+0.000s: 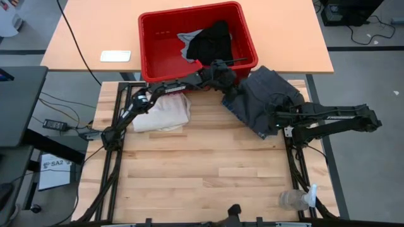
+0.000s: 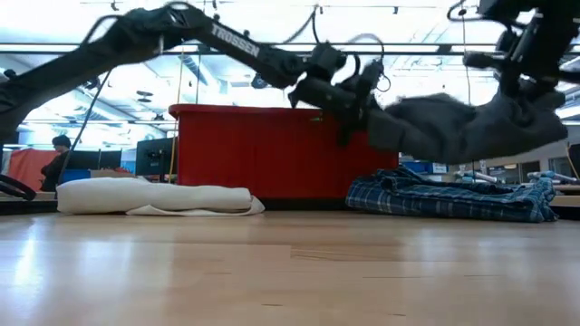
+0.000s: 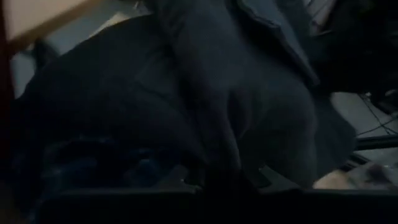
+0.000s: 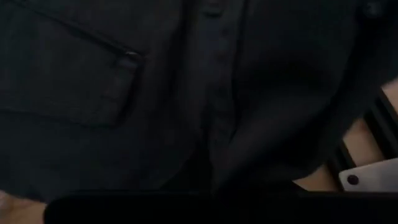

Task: Fold laundry
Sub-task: Stack the folded gray shorts on top of the folded blue pants

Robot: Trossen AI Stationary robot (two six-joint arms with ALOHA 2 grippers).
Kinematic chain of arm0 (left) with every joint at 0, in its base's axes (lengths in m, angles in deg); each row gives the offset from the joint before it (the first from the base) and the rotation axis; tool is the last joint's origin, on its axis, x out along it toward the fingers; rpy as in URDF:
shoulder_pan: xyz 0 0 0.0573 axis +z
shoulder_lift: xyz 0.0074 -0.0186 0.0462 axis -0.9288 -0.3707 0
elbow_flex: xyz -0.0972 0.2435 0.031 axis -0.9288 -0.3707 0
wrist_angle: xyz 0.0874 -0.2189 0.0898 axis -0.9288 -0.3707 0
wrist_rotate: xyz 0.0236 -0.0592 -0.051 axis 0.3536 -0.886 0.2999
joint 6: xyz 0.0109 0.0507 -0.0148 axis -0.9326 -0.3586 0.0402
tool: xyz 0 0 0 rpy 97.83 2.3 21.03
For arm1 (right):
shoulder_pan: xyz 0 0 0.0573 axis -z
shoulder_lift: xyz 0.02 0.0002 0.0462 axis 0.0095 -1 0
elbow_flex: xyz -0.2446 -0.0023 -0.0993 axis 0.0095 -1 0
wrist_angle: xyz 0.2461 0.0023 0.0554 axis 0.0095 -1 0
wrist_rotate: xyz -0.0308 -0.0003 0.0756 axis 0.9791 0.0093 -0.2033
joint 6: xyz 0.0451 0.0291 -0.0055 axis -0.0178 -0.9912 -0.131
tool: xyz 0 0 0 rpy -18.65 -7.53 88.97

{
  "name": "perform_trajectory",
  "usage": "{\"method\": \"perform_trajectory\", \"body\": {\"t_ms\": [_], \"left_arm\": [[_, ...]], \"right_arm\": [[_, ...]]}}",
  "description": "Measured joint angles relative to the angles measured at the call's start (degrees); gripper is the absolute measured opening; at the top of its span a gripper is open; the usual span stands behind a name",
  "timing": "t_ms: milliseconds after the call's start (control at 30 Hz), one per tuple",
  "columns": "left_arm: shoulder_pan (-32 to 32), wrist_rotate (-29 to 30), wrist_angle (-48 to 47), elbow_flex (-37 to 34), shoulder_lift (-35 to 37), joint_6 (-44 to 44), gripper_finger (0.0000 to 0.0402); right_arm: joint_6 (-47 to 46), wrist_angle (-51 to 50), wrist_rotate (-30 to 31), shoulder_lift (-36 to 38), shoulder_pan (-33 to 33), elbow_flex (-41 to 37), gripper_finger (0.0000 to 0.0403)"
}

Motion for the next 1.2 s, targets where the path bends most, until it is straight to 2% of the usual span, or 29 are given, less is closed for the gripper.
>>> {"method": "perform_trajectory", "body": {"t_ms": [100, 200, 333, 533, 667, 833, 900, 967, 1067, 1200], "left_arm": [[1.3, -0.3, -3.0, 0.9, -1.9, -2.3, 0.0034], [2.3, 0.3, -5.2, 1.0, -2.6, -5.9, 0.0034], [3.7, 1.7, -6.0, 1.0, -2.7, -8.7, 0.0039], [4.9, 2.9, -9.3, 1.1, -2.3, -9.3, 0.0128], [5.7, 1.8, -16.3, 3.7, -1.9, -10.7, 0.0181], [6.8, 0.6, -21.0, 9.1, -1.9, -11.7, 0.022], [7.4, 0.0, -21.3, 10.5, -1.4, -12.4, 0.0224], [7.9, 0.1, -21.8, 11.8, -0.8, -12.5, 0.0224], [8.5, -0.1, -20.6, 11.9, 0.5, -11.5, 0.0219], [8.5, -1.6, -19.3, 12.1, 1.5, -11.1, 0.0211]], "right_arm": [[-3.1, 2.8, -2.3, -0.2, 2.3, -5.0, 0.0031], [-3.6, 4.1, -2.3, -2.3, 5.0, -4.1, 0.0031], [-3.0, 7.6, -4.5, -4.2, 9.2, -4.3, 0.0057], [3.4, 14.2, -9.5, -4.4, 10.3, -4.2, 0.0114], [4.9, 11.1, -10.1, -4.0, 10.4, -1.5, 0.0153], [7.1, 3.7, -2.0, -3.9, 10.3, 5.8, 0.0187], [10.4, 3.8, 1.0, -3.9, 10.3, 8.6, 0.0189], [16.7, 6.6, 1.3, -3.9, 10.9, 10.3, 0.0188], [27.9, 14.4, -3.6, -4.4, 13.0, 10.3, 0.0181], [35.3, 20.5, -9.6, -7.1, 15.9, 8.5, 0.0164]]}}
